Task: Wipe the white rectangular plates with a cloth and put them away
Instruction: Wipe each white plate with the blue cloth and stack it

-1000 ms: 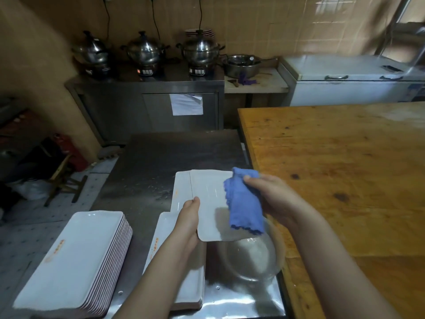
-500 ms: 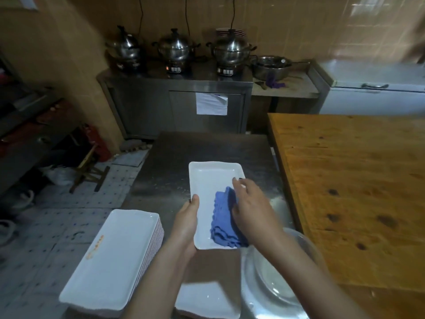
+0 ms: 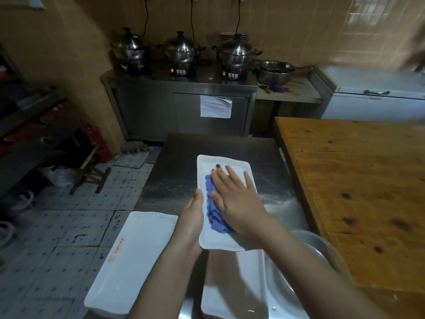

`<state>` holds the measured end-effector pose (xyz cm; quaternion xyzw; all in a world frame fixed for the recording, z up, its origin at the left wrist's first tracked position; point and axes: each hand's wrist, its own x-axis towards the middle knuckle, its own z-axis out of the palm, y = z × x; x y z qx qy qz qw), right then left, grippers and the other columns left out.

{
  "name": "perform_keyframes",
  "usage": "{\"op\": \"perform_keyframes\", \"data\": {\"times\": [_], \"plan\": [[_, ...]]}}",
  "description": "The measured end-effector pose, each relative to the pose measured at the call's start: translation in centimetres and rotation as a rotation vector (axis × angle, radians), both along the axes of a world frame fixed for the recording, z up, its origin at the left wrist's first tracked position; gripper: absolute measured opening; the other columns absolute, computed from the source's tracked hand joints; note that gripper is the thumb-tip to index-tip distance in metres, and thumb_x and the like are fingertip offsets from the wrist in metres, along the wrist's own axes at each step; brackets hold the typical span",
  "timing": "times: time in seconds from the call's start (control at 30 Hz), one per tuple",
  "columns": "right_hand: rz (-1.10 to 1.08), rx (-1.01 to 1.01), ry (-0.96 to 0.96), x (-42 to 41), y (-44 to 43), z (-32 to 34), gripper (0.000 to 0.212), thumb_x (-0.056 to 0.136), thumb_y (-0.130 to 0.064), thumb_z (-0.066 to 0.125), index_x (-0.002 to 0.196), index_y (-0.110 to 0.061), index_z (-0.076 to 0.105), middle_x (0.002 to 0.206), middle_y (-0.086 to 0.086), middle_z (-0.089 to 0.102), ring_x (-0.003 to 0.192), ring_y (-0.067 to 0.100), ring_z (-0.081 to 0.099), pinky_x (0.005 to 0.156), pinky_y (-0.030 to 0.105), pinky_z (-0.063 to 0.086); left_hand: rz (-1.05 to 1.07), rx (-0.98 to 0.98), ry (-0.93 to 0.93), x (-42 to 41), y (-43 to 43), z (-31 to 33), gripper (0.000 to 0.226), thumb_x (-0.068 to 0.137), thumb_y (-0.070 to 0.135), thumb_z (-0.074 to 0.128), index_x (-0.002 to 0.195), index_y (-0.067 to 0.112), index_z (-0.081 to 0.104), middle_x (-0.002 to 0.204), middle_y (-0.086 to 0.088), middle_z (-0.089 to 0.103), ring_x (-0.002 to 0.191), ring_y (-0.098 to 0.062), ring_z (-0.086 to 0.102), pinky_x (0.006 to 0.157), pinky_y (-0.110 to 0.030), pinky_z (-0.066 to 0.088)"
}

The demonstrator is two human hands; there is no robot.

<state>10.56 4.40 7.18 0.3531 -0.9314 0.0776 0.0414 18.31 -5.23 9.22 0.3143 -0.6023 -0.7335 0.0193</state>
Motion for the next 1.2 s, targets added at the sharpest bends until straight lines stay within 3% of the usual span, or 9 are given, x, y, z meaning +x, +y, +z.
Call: {"op": "perform_keyframes", "data": {"times": [0.07,0.27,0.4,0.6,0.7,0.83,0.93,1.07,1.2], "plan": [[-0.116,0.056,0.031,-0.4,0.5,-0.2,0.058,0.100,-0.049,0.006,0.152,-0.025,-0.002,0.160,-0.003,-0.010,0.146,0.017,-0.013,0.110,0.038,-0.019,0.085,0.083,0.020,0.4,-0.8,0.0,0.036,0.095,0.050,0.038,0.096,0.024,0.063,0.087,-0.004,0.071,0.075,-0.026,0.070,0.060,-0.035,0.057],[-0.064,-0.082,-0.138,4.5,0.2,-1.5,0.056,0.101,-0.041,0.010,0.151,-0.023,-0.007,0.159,-0.003,-0.014,0.142,0.010,-0.021,0.105,0.027,-0.023,0.123,0.059,0.016,0.6,-1.6,-0.5,0.040,0.096,0.049,0.034,0.084,0.022,0.061,0.062,0.002,0.069,0.051,-0.016,0.066,0.039,-0.019,0.047],[0.018,-0.129,-0.107,4.1,-1.8,-0.1,0.054,0.101,-0.037,0.012,0.152,-0.026,-0.002,0.159,-0.007,-0.010,0.144,0.011,-0.017,0.108,0.031,-0.020,0.062,-0.024,-0.046,0.6,-0.8,-0.4,0.050,0.096,0.053,0.023,0.087,0.018,0.057,0.072,-0.002,0.061,0.063,-0.015,0.059,0.054,-0.024,0.047],[-0.208,-0.007,-0.005,1.7,-0.8,0.2,0.056,0.100,-0.045,0.006,0.151,-0.026,-0.005,0.160,-0.005,-0.011,0.146,0.017,-0.013,0.109,0.038,-0.021,0.093,0.028,0.011,1.3,-1.6,-0.4,0.041,0.095,0.051,0.036,0.078,0.024,0.061,0.063,0.003,0.068,0.054,-0.015,0.066,0.041,-0.020,0.048],[-0.169,-0.073,-0.083,4.3,-0.8,-1.0,0.057,0.100,-0.044,0.008,0.151,-0.025,-0.006,0.159,-0.005,-0.013,0.145,0.015,-0.016,0.107,0.034,-0.020,0.100,0.009,-0.018,1.1,-1.7,-0.3,0.043,0.096,0.051,0.032,0.078,0.023,0.059,0.063,0.003,0.066,0.052,-0.014,0.064,0.038,-0.018,0.045],[-0.075,-0.235,-0.190,5.0,-2.9,0.0,0.053,0.102,-0.036,0.014,0.152,-0.027,-0.002,0.159,-0.008,-0.012,0.144,0.012,-0.017,0.109,0.031,-0.017,0.098,-0.066,-0.079,0.8,-1.0,0.0,0.049,0.096,0.054,0.024,0.091,0.022,0.060,0.077,0.000,0.060,0.065,-0.012,0.057,0.053,-0.023,0.044],[-0.047,-0.329,-0.205,3.0,-4.1,1.3,0.051,0.102,-0.034,0.015,0.151,-0.030,0.001,0.159,-0.010,-0.008,0.145,0.011,-0.014,0.112,0.034,-0.015,0.076,-0.084,-0.017,0.9,-0.7,-0.3,0.044,0.096,0.054,0.027,0.080,0.029,0.059,0.070,0.012,0.060,0.063,-0.001,0.056,0.046,-0.015,0.042],[-0.074,-0.199,-0.029,-0.4,-4.3,1.5,0.049,0.102,-0.039,0.013,0.151,-0.033,0.010,0.160,-0.009,-0.002,0.145,0.013,-0.014,0.110,0.038,-0.019,0.019,-0.126,-0.010,1.3,-0.3,-0.8,0.047,0.095,0.054,0.030,0.080,0.025,0.064,0.084,-0.001,0.069,0.083,-0.022,0.066,0.077,-0.033,0.054],[-0.177,-0.014,0.112,-2.3,-3.0,0.2,0.052,0.101,-0.044,0.012,0.151,-0.033,0.009,0.160,-0.007,-0.001,0.146,0.017,-0.011,0.111,0.043,-0.018,0.015,-0.109,0.020,1.9,-0.2,-1.1,0.036,0.098,0.039,0.040,0.078,0.021,0.063,0.069,0.007,0.068,0.068,-0.013,0.066,0.056,-0.020,0.050]]}}
